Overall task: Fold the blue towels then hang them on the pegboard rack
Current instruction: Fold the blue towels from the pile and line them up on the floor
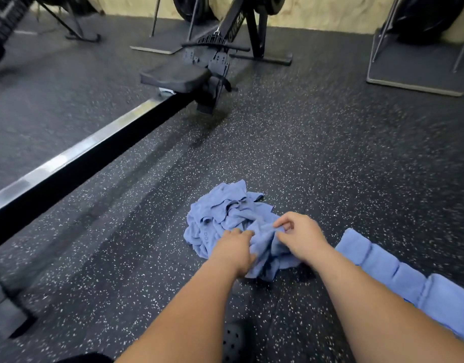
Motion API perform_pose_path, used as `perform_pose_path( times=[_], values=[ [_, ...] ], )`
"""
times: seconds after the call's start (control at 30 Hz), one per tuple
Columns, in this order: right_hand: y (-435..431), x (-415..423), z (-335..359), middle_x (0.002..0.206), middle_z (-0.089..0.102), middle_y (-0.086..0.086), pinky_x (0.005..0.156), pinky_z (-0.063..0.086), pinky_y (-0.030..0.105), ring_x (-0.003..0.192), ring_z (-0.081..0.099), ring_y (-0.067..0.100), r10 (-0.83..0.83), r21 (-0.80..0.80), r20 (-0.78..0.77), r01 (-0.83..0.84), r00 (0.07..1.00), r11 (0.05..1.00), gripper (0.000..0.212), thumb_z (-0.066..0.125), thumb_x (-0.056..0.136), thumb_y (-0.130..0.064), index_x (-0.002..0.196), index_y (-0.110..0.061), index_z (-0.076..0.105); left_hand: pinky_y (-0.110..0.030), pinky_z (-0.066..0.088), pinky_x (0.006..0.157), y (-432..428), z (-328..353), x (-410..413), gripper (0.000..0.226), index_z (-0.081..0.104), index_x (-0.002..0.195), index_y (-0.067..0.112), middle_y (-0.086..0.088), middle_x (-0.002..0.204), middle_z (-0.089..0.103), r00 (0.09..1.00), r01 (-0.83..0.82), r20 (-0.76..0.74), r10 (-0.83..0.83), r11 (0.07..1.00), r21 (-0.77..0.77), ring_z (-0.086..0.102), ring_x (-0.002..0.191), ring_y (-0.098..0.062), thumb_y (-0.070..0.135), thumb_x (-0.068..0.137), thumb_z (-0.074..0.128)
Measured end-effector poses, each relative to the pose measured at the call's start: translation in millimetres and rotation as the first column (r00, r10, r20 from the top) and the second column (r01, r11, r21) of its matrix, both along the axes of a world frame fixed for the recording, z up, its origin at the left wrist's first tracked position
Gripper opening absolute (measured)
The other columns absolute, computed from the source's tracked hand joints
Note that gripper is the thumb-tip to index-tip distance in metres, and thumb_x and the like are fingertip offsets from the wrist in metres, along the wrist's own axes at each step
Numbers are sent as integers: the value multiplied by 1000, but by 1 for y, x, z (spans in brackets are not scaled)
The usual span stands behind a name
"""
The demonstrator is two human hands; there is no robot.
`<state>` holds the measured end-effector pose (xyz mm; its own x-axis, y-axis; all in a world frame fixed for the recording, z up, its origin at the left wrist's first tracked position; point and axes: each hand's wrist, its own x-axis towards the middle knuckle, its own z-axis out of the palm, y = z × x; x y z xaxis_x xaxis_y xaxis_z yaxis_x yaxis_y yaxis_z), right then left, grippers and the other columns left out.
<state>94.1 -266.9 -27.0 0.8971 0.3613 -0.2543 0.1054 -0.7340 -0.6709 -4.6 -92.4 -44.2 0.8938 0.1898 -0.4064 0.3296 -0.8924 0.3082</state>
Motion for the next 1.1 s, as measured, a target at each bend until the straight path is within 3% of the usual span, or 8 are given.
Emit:
perform_pose_path(
  times=[0.23,0.37,0.47,0.53,0.67,0.8,1.0,1.1],
  values=[
    [-17,-18,98,95,74,-13,86,55,31,91,70,11,85,67,86,-91,993,994,31,67,79,-12,92,-40,69,-48,46,112,-27,97,10,51,51,150,34,-3,148,59,935,46,352,30,977,-206,55,136,-29,30,100,61],
    [-37,-41,153,89,74,-11,81,52,32,86,69,11,5,170,168,-34,986,985,22,72,79,-18,89,-37,69,-39,51,105,-45,149,-1,32,67,134,30,7,129,73,900,127,435,34,933,-336,66,120,-17,25,102,65],
    [-60,-64,186,83,74,-7,75,49,33,79,66,14,-4,228,172,-36,985,973,19,69,72,-28,91,-31,67,-29,60,76,-52,179,-18,17,76,115,20,-1,109,78,897,160,438,59,880,-447,72,83,-5,28,100,72],
    [-75,-78,206,83,75,-8,74,49,30,78,66,10,49,203,186,-87,981,975,17,77,80,-25,93,-31,69,-18,52,54,-58,195,-32,13,75,102,14,-5,97,76,891,180,449,74,850,-496,64,57,1,26,96,78],
    [-105,-104,233,92,75,-17,83,50,20,91,67,-3,154,29,332,-173,931,984,18,84,86,-33,101,-39,75,-28,59,68,-71,214,-50,15,71,84,24,-5,91,78,857,268,513,40,817,-511,72,77,-12,24,85,86],
    [-119,-126,244,87,74,-23,71,43,12,87,64,-7,124,-11,410,-130,904,991,10,82,87,-36,92,-42,76,-33,55,63,-84,229,-62,18,67,83,24,3,77,70,819,300,573,33,827,-475,61,65,-9,24,80,85],
    [-138,-135,247,81,70,-18,77,53,31,81,63,1,-6,22,494,-6,870,1000,16,80,88,-29,87,-37,66,-20,40,57,-105,244,-64,19,73,83,24,11,65,62,764,318,642,-64,903,-288,50,58,-3,38,84,86],
    [-153,-129,244,79,70,-16,77,52,32,80,63,3,-53,42,516,36,855,998,16,79,89,-26,86,-36,66,-30,50,67,-109,243,-59,27,70,80,25,9,71,67,761,351,642,-97,893,-281,57,64,-8,48,83,85]
  ],
)
